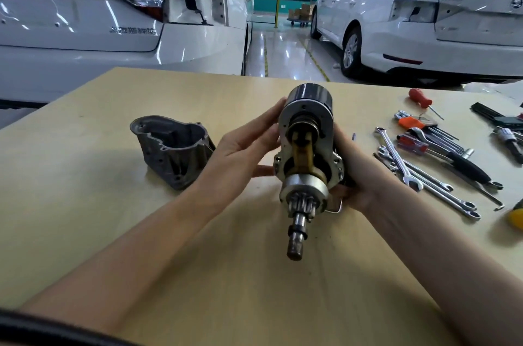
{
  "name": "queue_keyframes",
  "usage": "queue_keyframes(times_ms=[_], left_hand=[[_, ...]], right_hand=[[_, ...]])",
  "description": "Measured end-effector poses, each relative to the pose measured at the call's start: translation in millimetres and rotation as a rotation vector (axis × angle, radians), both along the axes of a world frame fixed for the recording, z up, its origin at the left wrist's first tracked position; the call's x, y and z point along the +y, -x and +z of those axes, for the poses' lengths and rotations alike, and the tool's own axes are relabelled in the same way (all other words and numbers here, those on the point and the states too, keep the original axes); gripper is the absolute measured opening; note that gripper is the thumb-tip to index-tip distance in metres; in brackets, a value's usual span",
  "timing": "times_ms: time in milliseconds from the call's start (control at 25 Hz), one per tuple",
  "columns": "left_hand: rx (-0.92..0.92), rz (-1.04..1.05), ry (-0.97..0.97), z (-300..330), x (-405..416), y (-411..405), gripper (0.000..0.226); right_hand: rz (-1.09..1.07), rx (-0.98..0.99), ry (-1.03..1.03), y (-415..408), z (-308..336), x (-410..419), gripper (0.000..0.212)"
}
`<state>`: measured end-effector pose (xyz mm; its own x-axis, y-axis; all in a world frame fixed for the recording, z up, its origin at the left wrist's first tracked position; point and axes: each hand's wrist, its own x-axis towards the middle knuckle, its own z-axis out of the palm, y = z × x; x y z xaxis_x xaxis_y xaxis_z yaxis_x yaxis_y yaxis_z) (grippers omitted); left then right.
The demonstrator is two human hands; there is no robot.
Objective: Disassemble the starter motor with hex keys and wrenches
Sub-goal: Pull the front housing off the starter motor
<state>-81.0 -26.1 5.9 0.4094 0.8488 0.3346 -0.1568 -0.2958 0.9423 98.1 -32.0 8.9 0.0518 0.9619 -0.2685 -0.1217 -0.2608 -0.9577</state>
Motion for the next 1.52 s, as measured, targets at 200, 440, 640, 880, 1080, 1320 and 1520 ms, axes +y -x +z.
queue_keyframes(times_ms=[200,440,640,880,1080,1320,1520], left_hand=[[-0.060,0.000,0.028,-3,1,-3,0.054],[-0.071,0.015,0.074,-5,0,-5,0.054],[-0.061,0.010,0.138,-5,5,1,0.046],[0.059,-0.003,0.249,4,6,7,0.068],[0.182,-0.013,0.154,12,3,13,0.060],[0.199,0.138,0.189,15,5,20,0.054],[0.237,0.163,0.227,17,12,27,0.028]], right_hand=[[0.158,0.097,-0.021,7,-4,-4,0.041],[0.153,0.146,0.020,4,-6,-5,0.051],[0.128,0.058,-0.015,6,-6,-4,0.050],[-0.029,-0.190,0.014,3,1,-4,0.045],[-0.075,-0.299,-0.022,7,1,-3,0.045],[0.103,-0.533,-0.021,9,2,-4,0.061],[0.077,-0.540,-0.045,-5,7,5,0.039]])
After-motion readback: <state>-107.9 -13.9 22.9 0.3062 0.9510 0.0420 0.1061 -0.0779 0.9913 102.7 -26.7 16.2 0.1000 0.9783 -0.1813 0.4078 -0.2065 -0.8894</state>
